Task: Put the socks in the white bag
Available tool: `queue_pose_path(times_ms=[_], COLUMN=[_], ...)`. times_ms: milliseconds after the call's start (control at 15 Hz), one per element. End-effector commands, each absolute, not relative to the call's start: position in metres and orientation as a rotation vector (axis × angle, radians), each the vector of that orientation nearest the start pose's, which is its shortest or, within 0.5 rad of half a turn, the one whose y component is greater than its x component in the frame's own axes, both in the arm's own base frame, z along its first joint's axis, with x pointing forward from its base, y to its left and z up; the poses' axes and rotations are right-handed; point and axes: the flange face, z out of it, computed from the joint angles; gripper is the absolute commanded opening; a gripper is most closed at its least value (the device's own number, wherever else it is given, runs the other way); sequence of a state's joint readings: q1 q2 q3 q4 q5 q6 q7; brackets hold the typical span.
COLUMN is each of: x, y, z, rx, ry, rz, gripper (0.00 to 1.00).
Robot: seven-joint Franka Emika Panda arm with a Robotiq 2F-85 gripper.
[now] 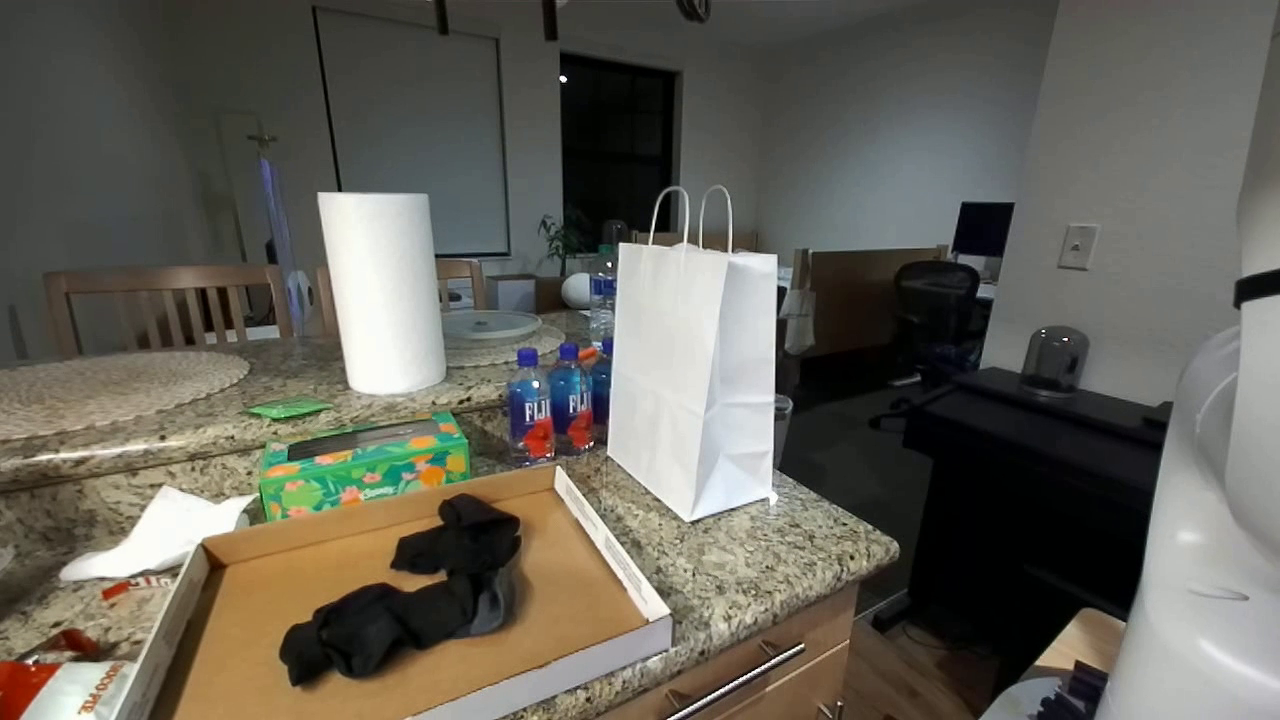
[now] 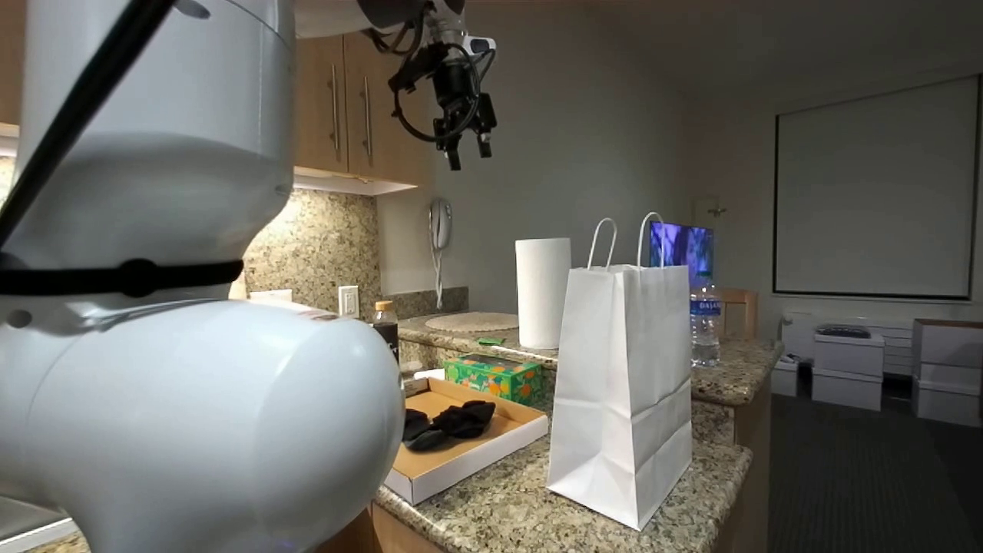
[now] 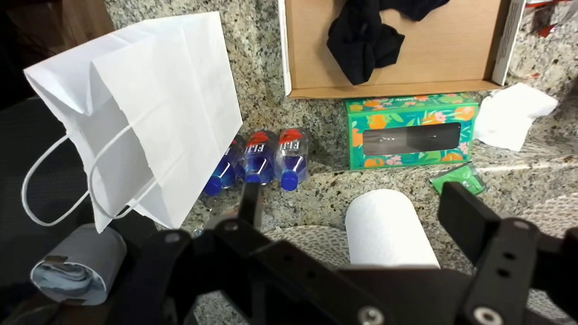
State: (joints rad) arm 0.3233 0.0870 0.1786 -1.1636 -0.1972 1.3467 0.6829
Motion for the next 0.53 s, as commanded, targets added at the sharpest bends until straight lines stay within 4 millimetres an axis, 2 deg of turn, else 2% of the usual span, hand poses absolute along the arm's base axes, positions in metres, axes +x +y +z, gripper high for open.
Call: queue_pose_path(times_ms=[0,133,333,467], x=[0.485,0.483,0.485,0.475], y=[0.232,0.243,0.283,0.311], z=[0.75,0.742,0.71,0.693], rx=[-3.203,-3.201,-3.169,-3.169], ry=[0.371,0.29,0.126,-0.002], rz=[-0.345,-0.361,-0.337,-0.351], gripper=[1.0,1.0,1.0,1.0])
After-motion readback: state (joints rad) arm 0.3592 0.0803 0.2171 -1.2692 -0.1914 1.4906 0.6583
